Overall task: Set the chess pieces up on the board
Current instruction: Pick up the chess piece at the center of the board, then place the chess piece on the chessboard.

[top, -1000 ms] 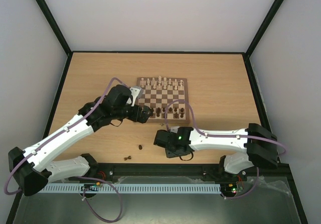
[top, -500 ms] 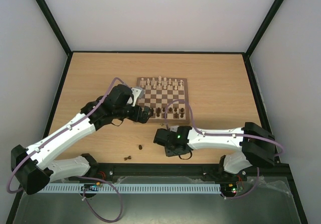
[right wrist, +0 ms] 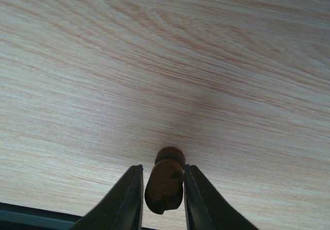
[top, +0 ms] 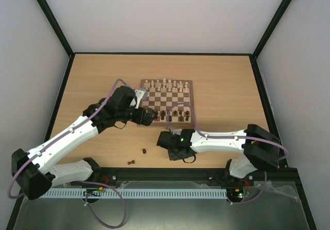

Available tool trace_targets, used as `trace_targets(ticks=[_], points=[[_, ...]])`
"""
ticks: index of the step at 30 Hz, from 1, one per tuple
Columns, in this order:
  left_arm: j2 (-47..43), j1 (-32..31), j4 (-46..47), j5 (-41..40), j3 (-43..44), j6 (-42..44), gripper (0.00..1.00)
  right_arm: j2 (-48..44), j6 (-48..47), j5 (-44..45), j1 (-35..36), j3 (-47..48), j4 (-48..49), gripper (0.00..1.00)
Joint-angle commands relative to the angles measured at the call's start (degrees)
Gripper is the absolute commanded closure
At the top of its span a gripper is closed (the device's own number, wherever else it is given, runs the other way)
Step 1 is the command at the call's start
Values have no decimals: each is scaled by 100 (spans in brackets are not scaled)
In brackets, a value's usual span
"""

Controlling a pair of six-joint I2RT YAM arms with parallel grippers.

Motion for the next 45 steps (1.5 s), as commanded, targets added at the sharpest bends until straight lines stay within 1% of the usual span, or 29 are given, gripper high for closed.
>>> trace_targets(ticks=[1, 3, 8, 11, 15, 19, 25, 30, 37, 45], points=[[-4, 53, 55, 42, -64, 26, 1, -14, -21, -22, -20, -109, -144, 79], [-13, 63, 37, 42, -55, 29, 1, -44, -33, -9, -18, -90, -187, 84], [-124, 137, -7, 9, 27, -13, 1, -109, -199, 96, -19, 211, -381, 84], [-332, 263, -72, -38, 105, -52, 1, -56, -491, 138, -62, 594, -495, 84], [-671, 475, -197, -105, 216, -97, 1, 167, -1065, 104, -315, 1287, -646, 84], [-987, 646, -343, -194, 323, -140, 1, 743, -1802, 52, -632, 2312, -892, 84], [-1259, 782, -518, -266, 389, -205, 1, 1957, -2799, -190, -1077, 4073, -1307, 83], [-1371, 823, -565, -284, 405, -273, 1, 2685, -3258, -437, -1411, 5003, -1461, 84], [-1550, 853, -564, -472, 522, -320, 1, 3064, -3463, -662, -1586, 5316, -1391, 84], [-1914, 860, -544, -779, 621, -421, 1, 3258, -3555, -726, -1688, 5304, -1293, 84]])
